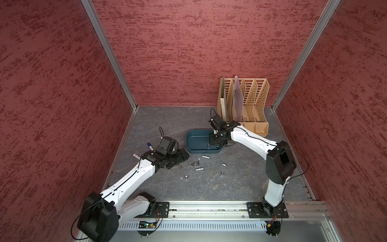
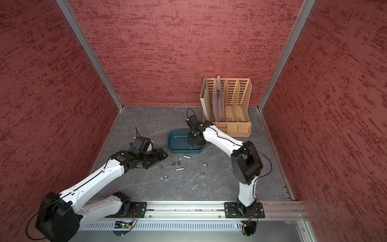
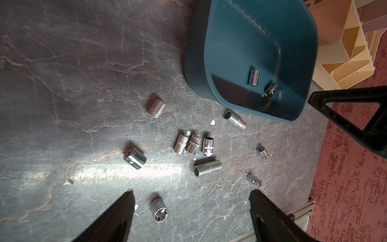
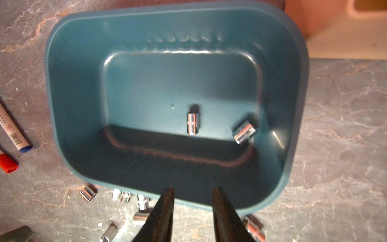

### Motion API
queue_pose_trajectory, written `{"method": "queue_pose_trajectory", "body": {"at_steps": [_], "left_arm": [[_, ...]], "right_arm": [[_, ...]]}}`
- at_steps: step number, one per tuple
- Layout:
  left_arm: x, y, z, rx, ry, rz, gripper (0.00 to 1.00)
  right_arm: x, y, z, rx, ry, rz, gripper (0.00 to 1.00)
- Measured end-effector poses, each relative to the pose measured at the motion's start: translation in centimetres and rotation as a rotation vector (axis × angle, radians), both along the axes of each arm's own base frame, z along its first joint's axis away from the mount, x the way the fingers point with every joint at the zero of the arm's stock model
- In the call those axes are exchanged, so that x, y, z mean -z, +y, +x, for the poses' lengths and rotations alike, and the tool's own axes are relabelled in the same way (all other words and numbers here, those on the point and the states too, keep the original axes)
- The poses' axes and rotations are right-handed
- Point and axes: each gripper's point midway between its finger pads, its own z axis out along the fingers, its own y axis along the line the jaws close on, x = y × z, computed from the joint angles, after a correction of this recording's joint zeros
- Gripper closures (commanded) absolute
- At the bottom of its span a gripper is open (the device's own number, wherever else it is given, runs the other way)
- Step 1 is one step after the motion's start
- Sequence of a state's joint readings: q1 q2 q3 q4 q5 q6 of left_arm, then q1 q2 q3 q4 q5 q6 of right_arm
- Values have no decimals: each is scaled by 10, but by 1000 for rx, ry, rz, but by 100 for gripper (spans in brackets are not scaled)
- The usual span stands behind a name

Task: Put the socket on the desktop into the storage box
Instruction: Pick up the socket head at the center of the board.

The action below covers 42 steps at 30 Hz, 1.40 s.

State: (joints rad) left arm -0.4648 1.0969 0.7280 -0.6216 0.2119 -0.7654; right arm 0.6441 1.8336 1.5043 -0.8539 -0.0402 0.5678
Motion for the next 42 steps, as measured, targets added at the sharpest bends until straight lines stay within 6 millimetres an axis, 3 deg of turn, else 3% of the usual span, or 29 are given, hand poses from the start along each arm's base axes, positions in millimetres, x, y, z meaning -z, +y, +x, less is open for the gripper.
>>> {"method": "queue_pose_trajectory", "body": {"at_steps": [14,30,35,42], "left_arm": [[18,16,-10,-26,85,102,15],[54,20,-19,-34,210,210,22],[64,19,-20,-35,235,230,25],[71,16,-16,-41,243,236,30]], "right_arm": [[-13,-10,-44,-22,-44,68,61],[-39,30,-111,-275,-199,227,55],[-39,44,-133,-372,-228,245,55],[-33,51,-146,-422,-239,255,55]]}}
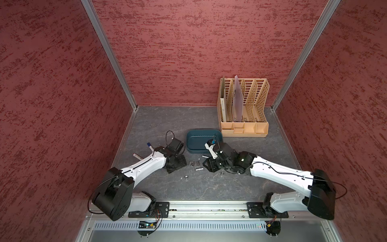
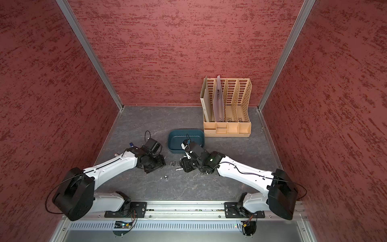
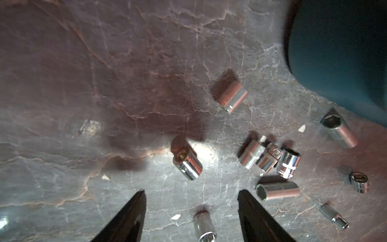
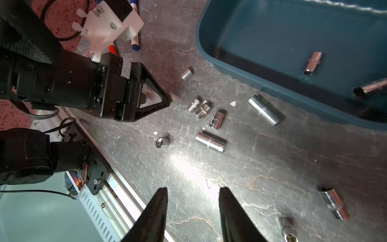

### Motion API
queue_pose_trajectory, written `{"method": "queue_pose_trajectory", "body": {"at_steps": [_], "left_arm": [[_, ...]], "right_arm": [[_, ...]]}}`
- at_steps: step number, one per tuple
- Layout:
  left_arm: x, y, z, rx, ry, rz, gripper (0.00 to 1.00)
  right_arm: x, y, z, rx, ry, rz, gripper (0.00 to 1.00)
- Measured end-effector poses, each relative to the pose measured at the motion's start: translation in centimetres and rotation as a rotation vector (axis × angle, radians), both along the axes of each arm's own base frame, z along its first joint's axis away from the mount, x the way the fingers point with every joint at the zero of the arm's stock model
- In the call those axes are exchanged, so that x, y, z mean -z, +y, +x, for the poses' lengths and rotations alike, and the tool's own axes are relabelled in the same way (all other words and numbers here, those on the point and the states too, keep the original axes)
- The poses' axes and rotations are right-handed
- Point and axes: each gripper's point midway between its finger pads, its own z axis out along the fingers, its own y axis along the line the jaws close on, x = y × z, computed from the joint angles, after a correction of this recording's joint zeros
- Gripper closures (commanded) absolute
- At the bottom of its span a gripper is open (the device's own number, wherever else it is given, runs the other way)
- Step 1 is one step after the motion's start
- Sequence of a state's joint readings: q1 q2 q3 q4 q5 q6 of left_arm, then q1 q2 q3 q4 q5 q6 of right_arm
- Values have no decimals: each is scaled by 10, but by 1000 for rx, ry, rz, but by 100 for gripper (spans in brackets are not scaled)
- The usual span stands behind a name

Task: Put the socket on the desktop into the storage box
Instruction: Pick up the socket head at the center of the board.

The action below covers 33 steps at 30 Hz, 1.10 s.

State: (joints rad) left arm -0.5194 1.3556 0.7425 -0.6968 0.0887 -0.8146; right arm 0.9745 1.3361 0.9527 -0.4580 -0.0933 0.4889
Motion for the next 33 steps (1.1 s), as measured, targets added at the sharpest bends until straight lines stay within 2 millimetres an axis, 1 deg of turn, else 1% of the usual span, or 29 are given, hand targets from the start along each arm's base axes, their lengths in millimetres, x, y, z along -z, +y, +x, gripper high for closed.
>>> {"method": "queue_pose_trajectory", "body": {"at_steps": [3,8,13,20,24,27,30,33], "left_arm": [[5,0,1,-1,8,10,34],[10,0,3,-9,16,21,37],[13,-1,5,-12,14,22,40],[21,-1,6,-20,32,34,48],[23,-1,7,-22,32,35,54],[23,-1,8,-21,32,35,56],[24,-2,8,-24,31,35,64],[24,-2,8,-22,33,36,69]], "right_arm": [[0,4,-5,-18,-5,5,55],[-3,11,-12,-50,-20,14,55],[0,11,-13,-53,-22,13,55],[3,12,-14,-54,-24,12,55],[2,12,-13,-53,-26,15,55],[2,12,-13,-52,-26,15,55],[2,12,-13,-51,-25,16,55],[1,13,-13,-50,-26,19,55]]}}
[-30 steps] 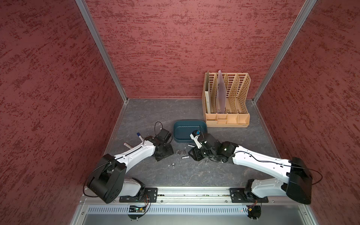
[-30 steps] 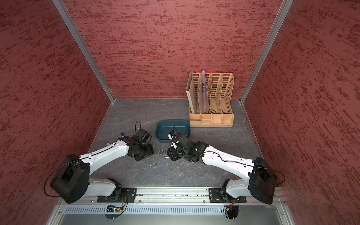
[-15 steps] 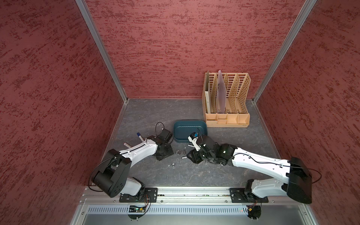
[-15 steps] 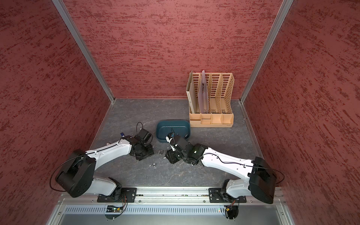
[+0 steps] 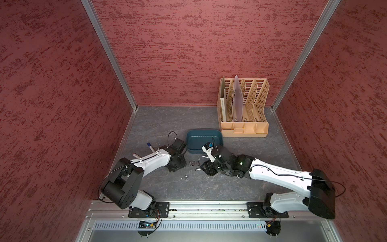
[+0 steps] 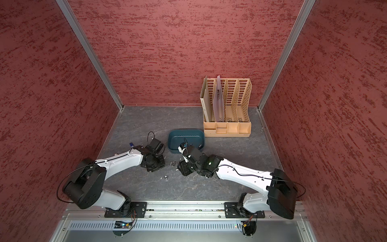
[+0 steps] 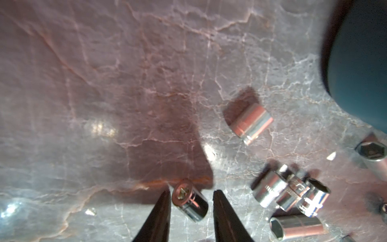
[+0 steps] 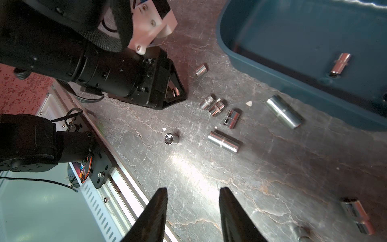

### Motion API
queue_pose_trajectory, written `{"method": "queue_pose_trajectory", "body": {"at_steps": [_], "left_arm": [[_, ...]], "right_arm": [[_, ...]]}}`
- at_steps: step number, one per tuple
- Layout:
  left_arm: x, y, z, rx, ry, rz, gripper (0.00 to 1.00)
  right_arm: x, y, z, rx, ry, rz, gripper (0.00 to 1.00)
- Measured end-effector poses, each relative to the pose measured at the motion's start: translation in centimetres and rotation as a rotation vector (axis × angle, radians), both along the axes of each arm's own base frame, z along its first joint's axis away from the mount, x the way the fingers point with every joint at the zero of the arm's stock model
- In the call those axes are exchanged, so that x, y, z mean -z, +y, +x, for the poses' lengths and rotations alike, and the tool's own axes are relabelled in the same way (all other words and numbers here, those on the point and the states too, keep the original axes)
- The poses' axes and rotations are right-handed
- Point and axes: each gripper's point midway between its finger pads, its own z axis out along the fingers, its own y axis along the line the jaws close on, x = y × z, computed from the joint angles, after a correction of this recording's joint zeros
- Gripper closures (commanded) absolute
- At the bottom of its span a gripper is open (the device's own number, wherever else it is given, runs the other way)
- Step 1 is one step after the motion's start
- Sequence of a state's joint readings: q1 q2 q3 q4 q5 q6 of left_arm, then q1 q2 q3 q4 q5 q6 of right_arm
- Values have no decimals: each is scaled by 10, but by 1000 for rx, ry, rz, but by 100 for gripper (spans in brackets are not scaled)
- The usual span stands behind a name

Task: Put the socket on the desktop into the storage box
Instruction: Pick up the socket head at the center of the board.

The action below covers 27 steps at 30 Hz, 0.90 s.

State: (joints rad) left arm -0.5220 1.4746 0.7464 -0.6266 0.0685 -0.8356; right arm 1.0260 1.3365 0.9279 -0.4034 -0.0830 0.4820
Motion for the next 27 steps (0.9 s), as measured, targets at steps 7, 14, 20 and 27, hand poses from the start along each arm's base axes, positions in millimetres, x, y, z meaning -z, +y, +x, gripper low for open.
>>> {"method": "queue_pose_trajectory", "body": {"at_steps": [7,14,20,27], "left_arm": [[1,1,0,2,3,6,81],[1,0,2,6,0,4,90],[1,-1,2,20,-4,7,90],[-10,-4,10,42,-26,15,91]], "right_arm": [[-1,1,1,1,-5,8,55],[-1,2,1,3,-4,9,55],[-2,2,1,5,-2,12,54],[0,1,3,24,-4,6,54]]}}
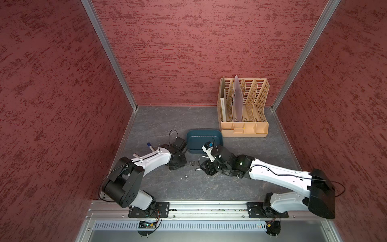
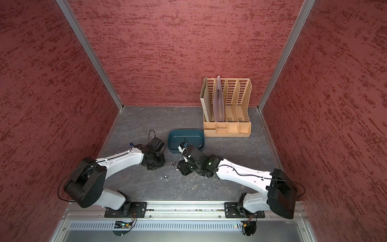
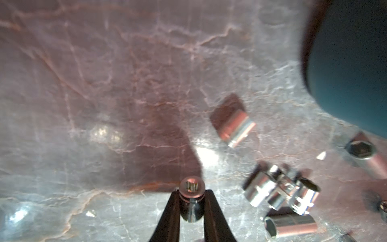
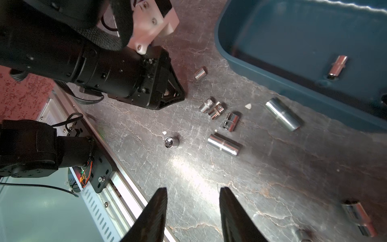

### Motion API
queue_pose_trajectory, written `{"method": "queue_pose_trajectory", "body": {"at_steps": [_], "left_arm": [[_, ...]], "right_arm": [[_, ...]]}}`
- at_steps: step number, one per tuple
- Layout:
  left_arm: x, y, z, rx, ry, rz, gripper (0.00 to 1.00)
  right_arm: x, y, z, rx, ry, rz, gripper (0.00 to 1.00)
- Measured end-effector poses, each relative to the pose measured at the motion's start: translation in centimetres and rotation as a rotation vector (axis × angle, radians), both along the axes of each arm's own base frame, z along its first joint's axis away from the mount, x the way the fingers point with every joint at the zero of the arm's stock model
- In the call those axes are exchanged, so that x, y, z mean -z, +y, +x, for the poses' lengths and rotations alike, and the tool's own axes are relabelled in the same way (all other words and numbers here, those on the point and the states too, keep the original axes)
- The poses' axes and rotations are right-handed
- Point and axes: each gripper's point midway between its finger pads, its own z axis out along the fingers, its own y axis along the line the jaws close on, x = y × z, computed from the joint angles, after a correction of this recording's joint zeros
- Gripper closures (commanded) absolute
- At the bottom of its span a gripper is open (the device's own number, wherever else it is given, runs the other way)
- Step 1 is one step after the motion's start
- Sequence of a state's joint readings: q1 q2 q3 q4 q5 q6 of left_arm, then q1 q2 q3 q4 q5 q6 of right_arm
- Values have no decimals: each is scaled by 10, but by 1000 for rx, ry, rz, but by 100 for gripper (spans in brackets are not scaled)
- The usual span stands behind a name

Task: Put the socket on the desktop into the storage box
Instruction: Pick up the socket head at the center of the board, then place the socket head in the storage box.

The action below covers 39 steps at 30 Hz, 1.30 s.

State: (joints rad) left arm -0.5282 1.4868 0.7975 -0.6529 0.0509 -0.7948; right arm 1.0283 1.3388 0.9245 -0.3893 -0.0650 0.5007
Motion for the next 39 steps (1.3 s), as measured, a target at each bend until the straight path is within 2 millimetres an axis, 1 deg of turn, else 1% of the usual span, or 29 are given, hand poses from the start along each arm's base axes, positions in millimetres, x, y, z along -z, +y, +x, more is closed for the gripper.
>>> {"method": "queue_pose_trajectory", "body": {"at_steps": [8,15,20,26,30,35,39], "left_arm": [[-29,-17,21,38,-66,-30,91],[-59,-31,41,58,-130,-62,91],[-76,-43,57,75,-162,-81,91],[-84,-60,77,104,-172,-91,91],[-84,-71,91,119,-172,-97,91],[-77,-83,108,138,-159,-92,91],[-67,-90,118,152,-139,-84,91]], "right_arm": [[2,-4,4,38,-8,-12,53],[-5,-9,11,70,-15,4,52],[-12,-17,21,108,-22,21,52],[-14,-24,31,144,-21,29,52],[-14,-25,32,153,-17,30,52],[-14,-26,33,159,-13,32,52],[-15,-27,33,166,-9,36,52]]}}
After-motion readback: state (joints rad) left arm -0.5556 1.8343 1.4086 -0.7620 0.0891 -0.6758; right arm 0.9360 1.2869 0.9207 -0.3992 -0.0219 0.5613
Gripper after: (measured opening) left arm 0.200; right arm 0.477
